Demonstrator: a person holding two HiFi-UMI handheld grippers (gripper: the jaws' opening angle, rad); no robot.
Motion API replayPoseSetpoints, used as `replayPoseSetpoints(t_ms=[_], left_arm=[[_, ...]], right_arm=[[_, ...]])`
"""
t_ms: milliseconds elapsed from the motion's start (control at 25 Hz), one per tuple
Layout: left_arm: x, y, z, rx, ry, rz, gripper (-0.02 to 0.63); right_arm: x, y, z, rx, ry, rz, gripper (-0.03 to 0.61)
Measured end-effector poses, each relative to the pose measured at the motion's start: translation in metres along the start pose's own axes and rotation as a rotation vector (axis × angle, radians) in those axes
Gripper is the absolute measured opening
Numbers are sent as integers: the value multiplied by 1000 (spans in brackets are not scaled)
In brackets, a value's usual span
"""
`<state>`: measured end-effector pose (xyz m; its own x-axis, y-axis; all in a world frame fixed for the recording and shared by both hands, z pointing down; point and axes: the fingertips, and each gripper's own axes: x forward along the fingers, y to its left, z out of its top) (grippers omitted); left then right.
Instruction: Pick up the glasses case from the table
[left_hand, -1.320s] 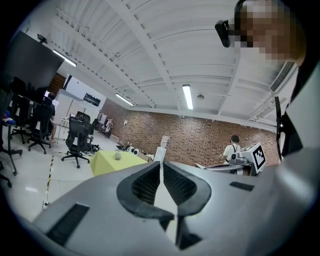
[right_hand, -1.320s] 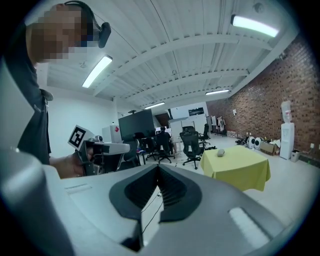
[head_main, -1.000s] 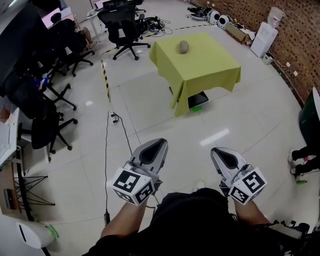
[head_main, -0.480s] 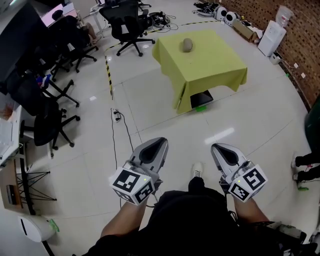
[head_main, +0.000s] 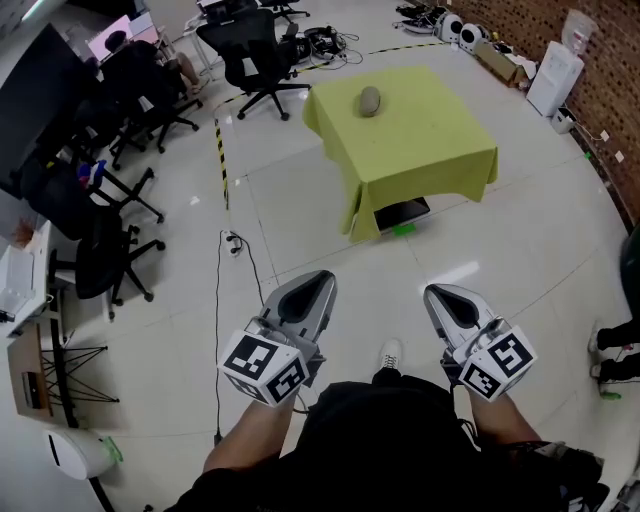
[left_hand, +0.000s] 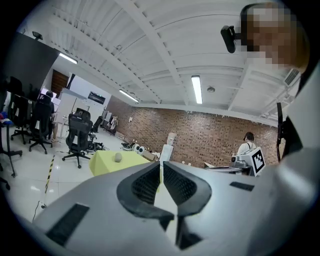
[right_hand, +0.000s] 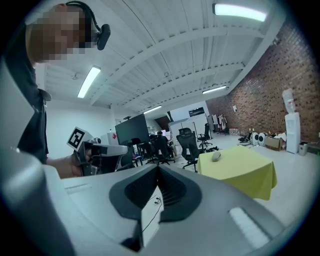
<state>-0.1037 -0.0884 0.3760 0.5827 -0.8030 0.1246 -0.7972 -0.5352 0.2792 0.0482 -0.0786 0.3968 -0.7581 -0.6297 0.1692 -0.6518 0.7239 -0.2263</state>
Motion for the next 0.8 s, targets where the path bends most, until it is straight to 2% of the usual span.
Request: replayPoseSetpoints(t_ms=[200,560,800], left_arm=[[45,-14,1,50,15,20,26],[112,-22,9,29,27,57,26],[127,-20,15,43,48,94,26]], right_arm=[[-5,-49,5,12,-10,12,2],[3,-113,15,29,3,81,2],[14,-134,24,47,-20,117,2]])
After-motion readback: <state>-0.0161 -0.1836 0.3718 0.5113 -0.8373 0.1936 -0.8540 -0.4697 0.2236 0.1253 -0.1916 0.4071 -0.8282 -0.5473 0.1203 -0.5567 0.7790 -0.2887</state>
